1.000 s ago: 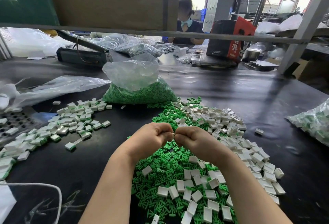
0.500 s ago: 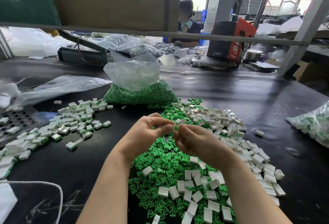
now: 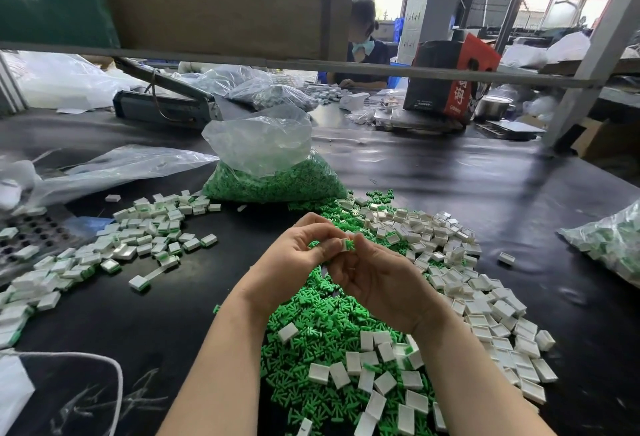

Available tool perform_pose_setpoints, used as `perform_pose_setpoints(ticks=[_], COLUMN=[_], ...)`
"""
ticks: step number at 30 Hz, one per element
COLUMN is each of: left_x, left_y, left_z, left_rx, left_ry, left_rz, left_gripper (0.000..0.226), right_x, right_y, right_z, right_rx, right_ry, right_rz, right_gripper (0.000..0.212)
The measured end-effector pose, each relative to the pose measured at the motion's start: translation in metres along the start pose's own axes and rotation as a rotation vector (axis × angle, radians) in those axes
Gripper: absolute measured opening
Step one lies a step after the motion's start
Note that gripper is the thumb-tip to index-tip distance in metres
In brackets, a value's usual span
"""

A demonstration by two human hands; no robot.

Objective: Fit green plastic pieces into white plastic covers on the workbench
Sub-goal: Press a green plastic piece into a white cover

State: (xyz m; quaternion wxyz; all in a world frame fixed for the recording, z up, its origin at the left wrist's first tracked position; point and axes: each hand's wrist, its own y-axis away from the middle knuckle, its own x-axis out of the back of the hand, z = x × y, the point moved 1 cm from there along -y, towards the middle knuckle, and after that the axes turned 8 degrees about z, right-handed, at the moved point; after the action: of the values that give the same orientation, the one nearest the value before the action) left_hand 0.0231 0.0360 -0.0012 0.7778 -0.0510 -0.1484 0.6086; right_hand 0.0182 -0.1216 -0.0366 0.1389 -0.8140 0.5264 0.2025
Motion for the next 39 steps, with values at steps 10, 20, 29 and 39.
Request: perform_pose_setpoints(ticks=[10, 20, 29, 39], left_x=[-0.0012, -0.0034, -0.0056, -0.0052], left_y=[-0.0009, -0.0012, -0.0007, 0.0009], left_z=[-0.0016, -0.0031, -0.0011, 0.0016], left_rx=[-0.054, -0.031, -0.032, -0.030], left_ry=[-0.017, -0.011, -0.012, -0.036], left_rz=[-0.005, 0.013, 0.026, 0.027], left_gripper=[0.015, 0.019, 0.019, 0.013], right_x=[-0.0014, -0.0057, -0.0060, -0.0059], right_y=[0.0000, -0.0002, -0.0017, -0.0021], right_z=[-0.0002, 0.0000, 0.0029, 0.0043], right_rx=[0.023, 0.036, 0.072, 0.055], right_ry=[-0.038, 0.022, -0.035, -0.160], right_rz=[0.023, 0.028, 0.082, 0.102], right_gripper=[0.034, 0.054, 0.055, 0.069])
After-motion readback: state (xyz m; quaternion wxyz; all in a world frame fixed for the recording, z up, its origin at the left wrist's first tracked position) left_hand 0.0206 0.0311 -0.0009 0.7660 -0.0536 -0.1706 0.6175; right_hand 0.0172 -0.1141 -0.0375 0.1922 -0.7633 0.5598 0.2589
